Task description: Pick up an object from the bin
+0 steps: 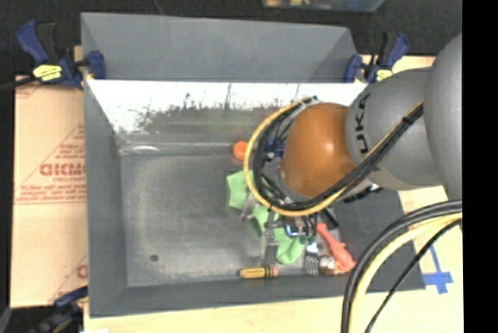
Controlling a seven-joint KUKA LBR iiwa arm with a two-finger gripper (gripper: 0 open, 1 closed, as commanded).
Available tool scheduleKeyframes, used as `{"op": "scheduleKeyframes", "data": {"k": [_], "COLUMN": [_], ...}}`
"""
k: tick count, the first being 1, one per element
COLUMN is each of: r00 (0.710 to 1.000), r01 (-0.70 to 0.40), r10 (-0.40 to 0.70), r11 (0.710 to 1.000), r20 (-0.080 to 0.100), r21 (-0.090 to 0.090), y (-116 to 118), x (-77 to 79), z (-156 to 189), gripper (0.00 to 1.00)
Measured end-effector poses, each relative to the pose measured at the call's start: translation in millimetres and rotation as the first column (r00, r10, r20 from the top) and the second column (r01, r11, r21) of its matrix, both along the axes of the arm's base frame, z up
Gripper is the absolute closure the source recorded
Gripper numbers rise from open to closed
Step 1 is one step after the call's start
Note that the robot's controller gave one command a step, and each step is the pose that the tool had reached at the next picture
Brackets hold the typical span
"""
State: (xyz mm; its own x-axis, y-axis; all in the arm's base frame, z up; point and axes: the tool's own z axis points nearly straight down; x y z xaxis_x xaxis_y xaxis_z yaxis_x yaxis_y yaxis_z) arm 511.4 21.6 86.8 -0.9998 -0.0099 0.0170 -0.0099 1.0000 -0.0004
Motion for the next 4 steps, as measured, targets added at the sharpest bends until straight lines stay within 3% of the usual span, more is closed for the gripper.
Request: {"op": "scheduleKeyframes", "data": {"k": [1, 2, 3, 4], "r00": [0.993, 1.0, 0.993, 0.987], "r01": [0.113, -0.007, 0.107, 0.16], "r10": [-0.113, 0.007, -0.107, -0.16], "r11": [0.994, 1.0, 0.994, 0.987], "r20": [0.043, 0.013, 0.045, 0.032], "r21": [0.007, 0.001, 0.011, 0.006], "y": [25.3, -6.8, 24.6, -8.6], "x": [27.3, 10.6, 29.4, 39.3], "z": [3.9, 89.1, 128.1, 46.2], "gripper": [0.0, 0.0, 0.0, 0.0]}}
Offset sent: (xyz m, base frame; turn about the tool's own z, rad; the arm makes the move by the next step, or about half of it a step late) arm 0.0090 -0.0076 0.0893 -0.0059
